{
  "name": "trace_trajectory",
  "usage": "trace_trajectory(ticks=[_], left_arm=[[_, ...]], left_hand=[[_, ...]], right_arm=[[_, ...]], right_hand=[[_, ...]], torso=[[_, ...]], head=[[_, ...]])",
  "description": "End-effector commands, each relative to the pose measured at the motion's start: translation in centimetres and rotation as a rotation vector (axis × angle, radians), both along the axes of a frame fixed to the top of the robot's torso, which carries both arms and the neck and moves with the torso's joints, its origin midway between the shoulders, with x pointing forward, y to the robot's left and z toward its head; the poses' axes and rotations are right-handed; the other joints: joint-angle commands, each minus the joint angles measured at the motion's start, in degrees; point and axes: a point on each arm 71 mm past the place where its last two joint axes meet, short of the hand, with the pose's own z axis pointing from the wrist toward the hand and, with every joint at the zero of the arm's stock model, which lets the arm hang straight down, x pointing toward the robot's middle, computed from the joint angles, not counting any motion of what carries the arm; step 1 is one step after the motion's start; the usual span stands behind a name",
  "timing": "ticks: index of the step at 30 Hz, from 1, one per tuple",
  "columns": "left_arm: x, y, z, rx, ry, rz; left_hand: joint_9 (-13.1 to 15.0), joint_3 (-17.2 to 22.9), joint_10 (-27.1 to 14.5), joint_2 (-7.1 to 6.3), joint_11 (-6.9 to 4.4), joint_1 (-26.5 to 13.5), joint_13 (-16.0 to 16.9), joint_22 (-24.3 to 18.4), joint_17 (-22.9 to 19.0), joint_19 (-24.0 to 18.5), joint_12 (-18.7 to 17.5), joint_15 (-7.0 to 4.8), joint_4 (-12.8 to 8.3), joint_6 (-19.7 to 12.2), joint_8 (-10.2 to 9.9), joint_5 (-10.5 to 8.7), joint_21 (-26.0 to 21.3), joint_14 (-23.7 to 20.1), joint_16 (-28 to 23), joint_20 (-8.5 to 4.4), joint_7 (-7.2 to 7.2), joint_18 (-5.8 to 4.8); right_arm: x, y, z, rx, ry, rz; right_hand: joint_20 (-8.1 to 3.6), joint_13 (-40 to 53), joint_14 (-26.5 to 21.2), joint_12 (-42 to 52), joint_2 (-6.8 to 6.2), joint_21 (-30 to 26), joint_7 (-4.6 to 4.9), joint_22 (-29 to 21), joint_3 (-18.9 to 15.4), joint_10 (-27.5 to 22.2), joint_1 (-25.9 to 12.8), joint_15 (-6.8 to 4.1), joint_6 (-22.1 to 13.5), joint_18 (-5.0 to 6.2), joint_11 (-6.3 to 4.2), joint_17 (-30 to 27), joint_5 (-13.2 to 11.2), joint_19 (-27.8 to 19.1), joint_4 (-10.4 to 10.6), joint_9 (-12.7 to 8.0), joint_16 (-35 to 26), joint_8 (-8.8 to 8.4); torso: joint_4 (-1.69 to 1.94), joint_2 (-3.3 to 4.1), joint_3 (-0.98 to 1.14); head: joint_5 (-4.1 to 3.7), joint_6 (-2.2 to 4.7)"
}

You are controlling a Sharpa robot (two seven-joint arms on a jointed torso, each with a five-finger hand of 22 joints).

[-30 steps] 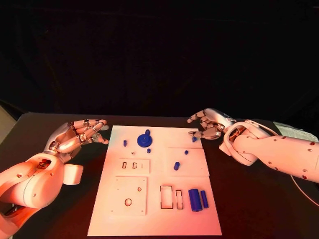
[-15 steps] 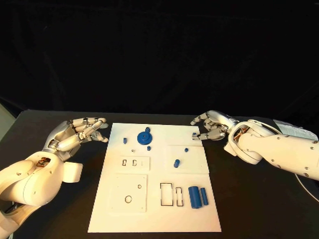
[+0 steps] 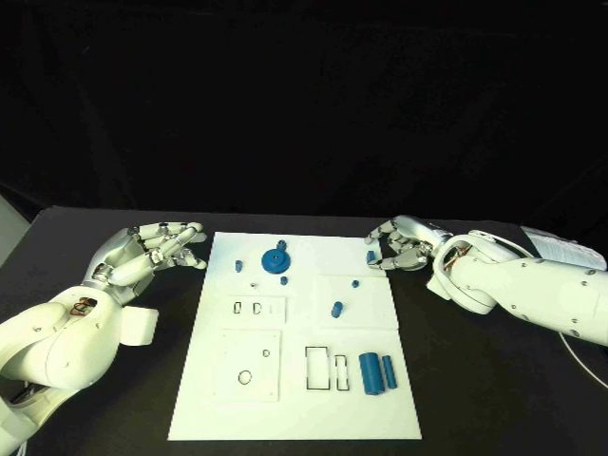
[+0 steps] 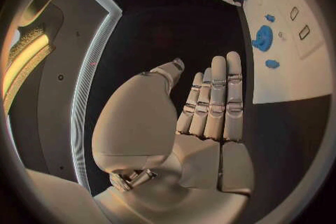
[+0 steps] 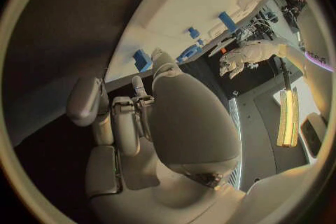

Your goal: Assemble the parts on the task board

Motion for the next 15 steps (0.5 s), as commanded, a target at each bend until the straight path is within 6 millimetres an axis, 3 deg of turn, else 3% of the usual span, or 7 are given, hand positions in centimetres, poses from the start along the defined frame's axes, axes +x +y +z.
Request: trace_trajectory(ticks=[1,11,15], left_arm=[[-0.04,-0.22,0.04,-0.006,-0.005,-0.017],[-0.02,-0.19,-0.02,-0.005,-0.003,-0.016],[0.01,-0.14,-0.06,-0.004,-0.001,-0.013]], left_hand=[[0.1,-0.2,-0.4,0.32,0.05,0.4,0.0,0.1,-0.1,-0.6,0.4,0.06,-0.1,-0.5,0.2,-0.1,0.4,-0.5,0.2,0.0,-0.05,0.22],[0.1,-0.2,-0.4,0.37,0.06,0.4,0.0,0.1,-0.1,-0.6,0.4,0.07,0.0,-0.5,0.2,-0.1,0.4,-0.6,0.3,0.0,-0.03,0.22],[0.1,-0.2,-0.4,0.37,0.06,0.4,0.0,0.1,-0.1,-0.6,0.4,0.07,0.0,-0.5,0.2,-0.1,0.4,-0.6,0.3,0.0,-0.03,0.22]], right_arm=[[-0.05,0.13,-0.48,-0.018,0.014,0.005],[-0.13,0.21,-0.97,-0.018,0.019,0.002],[-0.15,0.25,-1.07,-0.018,0.02,-0.004]], right_hand=[[-0.13,10.3,5.6,0.3,0.49,0.5,-0.02,0.3,0.3,1.5,0.6,0.05,0.6,0.1,0.13,13.8,0.4,0.6,-0.1,0.1,0.3,0.33],[-0.65,10.5,5.7,0.6,1.41,0.6,-0.83,0.7,2.8,1.7,2.1,-0.55,3.8,0.1,-0.6,13.9,-0.2,0.7,-0.3,0.5,0.3,1.96],[-0.86,10.6,5.7,0.7,1.63,0.7,-1.15,0.8,3.7,1.8,1.8,-0.79,4.9,0.09,-0.89,13.9,-0.2,0.7,-0.1,0.6,0.3,2.59]], torso=[[-0.01,-0.01,0.02],[-0.01,-0.05,0.0],[-0.08,-0.04,0.08]], head=[[0.12,-0.18],[-0.21,-0.49],[-0.09,-0.57]])
